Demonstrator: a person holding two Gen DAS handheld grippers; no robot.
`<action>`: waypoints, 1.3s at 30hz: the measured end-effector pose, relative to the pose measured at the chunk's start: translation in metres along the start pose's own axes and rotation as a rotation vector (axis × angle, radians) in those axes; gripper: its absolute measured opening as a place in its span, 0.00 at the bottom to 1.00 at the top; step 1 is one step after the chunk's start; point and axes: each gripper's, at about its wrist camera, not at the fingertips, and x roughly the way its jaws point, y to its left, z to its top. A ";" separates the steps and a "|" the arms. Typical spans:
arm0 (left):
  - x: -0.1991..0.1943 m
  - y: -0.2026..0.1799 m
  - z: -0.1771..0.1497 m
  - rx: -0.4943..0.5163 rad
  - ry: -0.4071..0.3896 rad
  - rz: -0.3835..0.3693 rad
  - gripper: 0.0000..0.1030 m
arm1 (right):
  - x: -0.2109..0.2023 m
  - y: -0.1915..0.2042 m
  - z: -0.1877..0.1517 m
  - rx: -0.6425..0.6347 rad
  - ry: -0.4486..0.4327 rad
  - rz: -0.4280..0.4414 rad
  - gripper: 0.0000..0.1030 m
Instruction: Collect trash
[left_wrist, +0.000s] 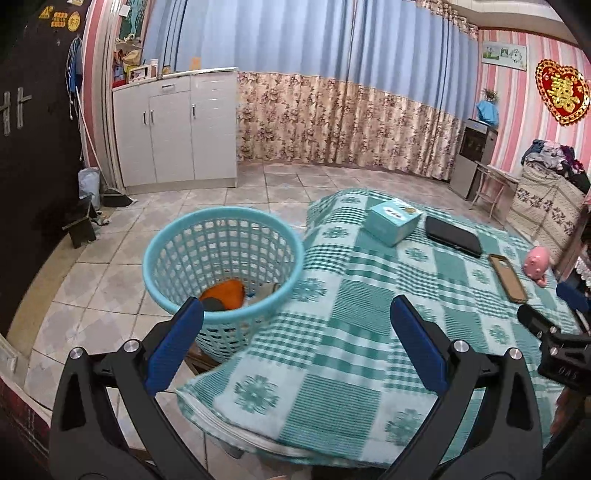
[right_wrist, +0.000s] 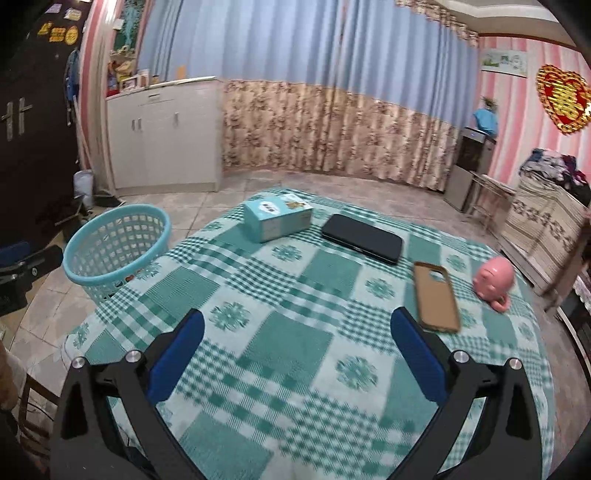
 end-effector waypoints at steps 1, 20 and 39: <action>-0.003 -0.002 0.000 0.002 -0.002 -0.005 0.95 | -0.005 -0.001 -0.003 0.009 -0.001 -0.002 0.96; -0.023 -0.038 -0.016 0.112 -0.030 -0.054 0.95 | -0.040 0.005 -0.029 0.116 -0.028 -0.032 0.96; -0.028 -0.040 -0.019 0.125 -0.055 -0.053 0.95 | -0.041 0.006 -0.032 0.132 -0.045 -0.027 0.96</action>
